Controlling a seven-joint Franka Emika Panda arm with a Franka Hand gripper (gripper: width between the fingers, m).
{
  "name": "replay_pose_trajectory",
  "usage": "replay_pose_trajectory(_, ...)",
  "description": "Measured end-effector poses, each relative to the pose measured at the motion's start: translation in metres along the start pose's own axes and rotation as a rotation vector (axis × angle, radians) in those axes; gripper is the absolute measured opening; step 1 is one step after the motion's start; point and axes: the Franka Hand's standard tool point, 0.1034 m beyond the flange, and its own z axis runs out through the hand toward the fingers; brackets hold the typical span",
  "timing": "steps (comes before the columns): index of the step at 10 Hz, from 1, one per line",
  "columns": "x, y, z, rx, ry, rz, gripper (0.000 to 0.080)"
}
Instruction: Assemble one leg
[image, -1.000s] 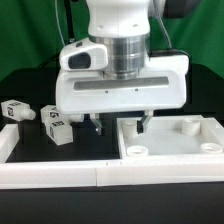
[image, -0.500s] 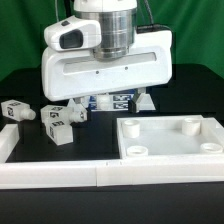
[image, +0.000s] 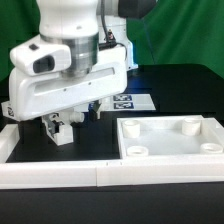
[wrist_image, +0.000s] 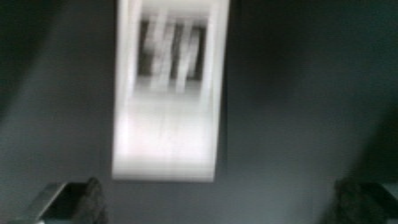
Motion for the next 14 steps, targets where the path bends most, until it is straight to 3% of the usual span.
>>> replay_pose_trajectory(1,-0.005,0.004,0.001,0.003,-0.017,0.018,0.0649)
replay_pose_trajectory(4,0.0,-0.01,0.004,0.043,-0.201,0.019,0.0649)
replay_pose_trajectory(6,-0.007,0.007,0.01,0.028,-0.288,0.059,0.0649)
replay_pose_trajectory(7,-0.002,0.013,0.007,0.025,-0.342,0.048,0.0649)
replay_pose_trajectory(9,0.005,0.01,0.008,0.053,-0.465,0.05,0.0649)
replay_pose_trajectory(12,0.001,-0.002,0.015,0.098,-0.628,0.035,0.0649)
replay_pose_trajectory(13,0.004,-0.001,0.018,0.096,-0.632,0.025,0.0649)
replay_pose_trajectory(14,-0.001,0.001,0.016,0.074,-0.649,0.024,0.0649)
